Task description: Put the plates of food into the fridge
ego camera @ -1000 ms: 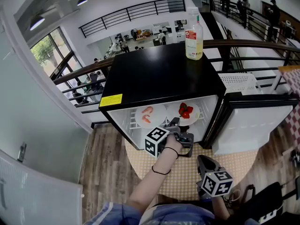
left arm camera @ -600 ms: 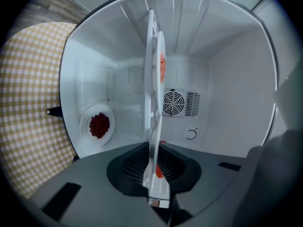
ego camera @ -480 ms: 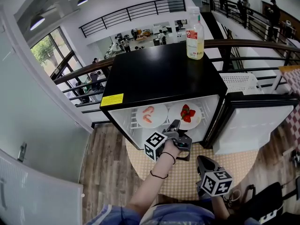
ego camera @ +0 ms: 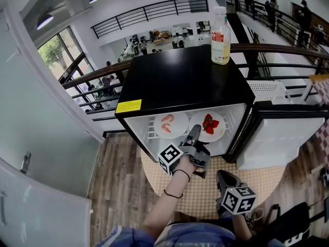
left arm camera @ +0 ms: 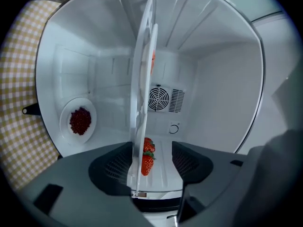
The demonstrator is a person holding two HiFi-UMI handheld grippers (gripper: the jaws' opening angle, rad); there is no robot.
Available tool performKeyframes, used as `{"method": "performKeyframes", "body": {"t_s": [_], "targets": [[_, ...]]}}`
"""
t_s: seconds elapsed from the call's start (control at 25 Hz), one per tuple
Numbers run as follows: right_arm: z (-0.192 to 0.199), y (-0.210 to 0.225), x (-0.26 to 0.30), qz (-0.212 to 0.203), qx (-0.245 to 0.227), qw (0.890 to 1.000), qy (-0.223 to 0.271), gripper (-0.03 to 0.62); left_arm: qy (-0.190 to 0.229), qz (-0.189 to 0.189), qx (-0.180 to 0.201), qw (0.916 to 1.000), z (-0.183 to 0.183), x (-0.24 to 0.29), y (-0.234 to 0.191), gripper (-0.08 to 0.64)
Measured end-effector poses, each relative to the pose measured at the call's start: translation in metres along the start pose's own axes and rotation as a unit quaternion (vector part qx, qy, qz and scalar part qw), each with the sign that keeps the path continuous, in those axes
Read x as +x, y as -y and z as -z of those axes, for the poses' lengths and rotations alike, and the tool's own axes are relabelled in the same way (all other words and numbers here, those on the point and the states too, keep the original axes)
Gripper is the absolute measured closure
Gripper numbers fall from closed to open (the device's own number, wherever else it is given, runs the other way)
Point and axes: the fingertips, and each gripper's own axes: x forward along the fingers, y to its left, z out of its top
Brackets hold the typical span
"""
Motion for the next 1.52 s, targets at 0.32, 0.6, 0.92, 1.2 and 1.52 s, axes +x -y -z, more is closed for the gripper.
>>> {"method": "performKeyframes", "body": {"t_s": [0.32,0.6,0.92,1.2,1.52], "targets": [[0.0,-0.005,0.0,-0.002,-0.001,1.0,0.001,0.574,-0.011,0.0,0.014,0.9998,-0.001,-0.011,-0.007,0.288],[0.0,-0.004,0.001,0.005,0.0,1.0,0.004,0.574,-0.017,-0.022,0.038,0.9989,-0.01,-0.056,-0.034,0.288],[0.007,-0.023,0.005,-0.001,-0.007,1.0,-0.001,0.574,-0.085,-0.029,0.144,0.9856,-0.001,-0.095,-0.035,0.299],[0.018,-0.044,0.006,-0.003,-0.012,1.0,-0.005,0.574,-0.131,-0.019,0.297,0.9456,0.003,-0.139,-0.017,0.374],[0.038,-0.083,0.01,-0.009,-0.021,1.0,-0.011,0.574,-0.147,-0.009,0.399,0.9049,-0.009,-0.204,-0.004,0.434]]}}
